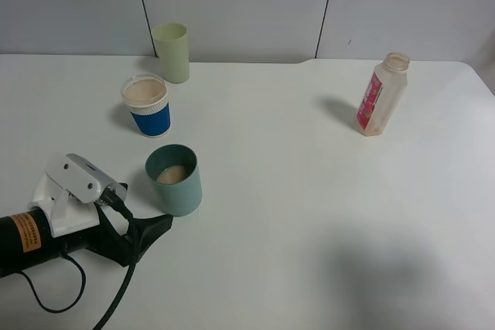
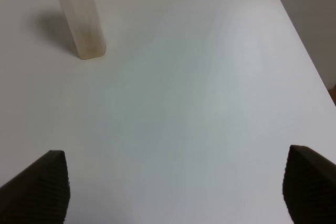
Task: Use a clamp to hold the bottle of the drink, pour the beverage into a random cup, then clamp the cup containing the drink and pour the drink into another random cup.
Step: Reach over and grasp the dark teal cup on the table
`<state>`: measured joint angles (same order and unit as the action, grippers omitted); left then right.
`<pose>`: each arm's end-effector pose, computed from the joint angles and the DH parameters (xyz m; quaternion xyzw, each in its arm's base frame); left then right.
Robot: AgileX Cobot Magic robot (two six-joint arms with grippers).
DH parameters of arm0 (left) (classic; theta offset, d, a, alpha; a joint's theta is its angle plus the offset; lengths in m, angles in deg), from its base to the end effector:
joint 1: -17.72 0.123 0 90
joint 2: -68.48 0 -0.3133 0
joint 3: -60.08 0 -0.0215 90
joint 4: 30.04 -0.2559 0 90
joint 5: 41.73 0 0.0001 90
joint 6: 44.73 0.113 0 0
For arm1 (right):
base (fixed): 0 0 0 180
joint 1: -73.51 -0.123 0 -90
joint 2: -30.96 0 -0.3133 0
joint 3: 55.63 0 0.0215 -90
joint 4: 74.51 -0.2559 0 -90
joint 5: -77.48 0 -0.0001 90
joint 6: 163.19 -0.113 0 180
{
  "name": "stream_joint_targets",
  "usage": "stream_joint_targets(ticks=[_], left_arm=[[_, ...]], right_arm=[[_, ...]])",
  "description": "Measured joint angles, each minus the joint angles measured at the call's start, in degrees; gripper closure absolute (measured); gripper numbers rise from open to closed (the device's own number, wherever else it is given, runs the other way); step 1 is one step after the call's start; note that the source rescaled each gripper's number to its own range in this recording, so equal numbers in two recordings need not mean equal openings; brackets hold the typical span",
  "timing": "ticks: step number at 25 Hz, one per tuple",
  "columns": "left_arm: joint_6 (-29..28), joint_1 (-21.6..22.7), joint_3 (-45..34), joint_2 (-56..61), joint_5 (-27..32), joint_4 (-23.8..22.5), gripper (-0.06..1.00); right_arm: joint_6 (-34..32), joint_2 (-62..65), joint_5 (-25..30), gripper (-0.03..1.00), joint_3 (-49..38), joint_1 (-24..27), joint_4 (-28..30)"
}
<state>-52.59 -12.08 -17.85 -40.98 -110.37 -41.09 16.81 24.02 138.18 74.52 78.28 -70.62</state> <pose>0.1547 -0.1119 0.1077 0.2375 0.8264 -0.2198 0.4608 -0.0091 -0.0059 0.2669 0.0367 0.8536 -0.0555 0.5167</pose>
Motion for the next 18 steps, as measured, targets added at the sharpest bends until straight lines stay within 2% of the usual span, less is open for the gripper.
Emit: stream_joint_targets(ticks=[9,12,13,14,18], left_arm=[[3.62,0.0,0.0,-1.24,-0.44,2.81,0.1],[4.27,0.0,0.0,-1.24,-0.44,2.81,0.15],[4.33,0.0,0.0,-1.24,-0.44,2.75,0.19],[4.33,0.0,0.0,-1.24,-0.44,2.51,0.28],[4.44,0.0,0.0,-1.24,-0.44,1.95,0.32]], right_arm=[[0.0,0.0,0.0,0.3,0.0,0.0,0.0],[0.0,0.0,0.0,0.3,0.0,0.0,0.0],[0.0,0.0,0.0,0.3,0.0,0.0,0.0],[0.0,0.0,0.0,0.3,0.0,0.0,0.0],[0.0,0.0,0.0,0.3,0.0,0.0,0.0]])
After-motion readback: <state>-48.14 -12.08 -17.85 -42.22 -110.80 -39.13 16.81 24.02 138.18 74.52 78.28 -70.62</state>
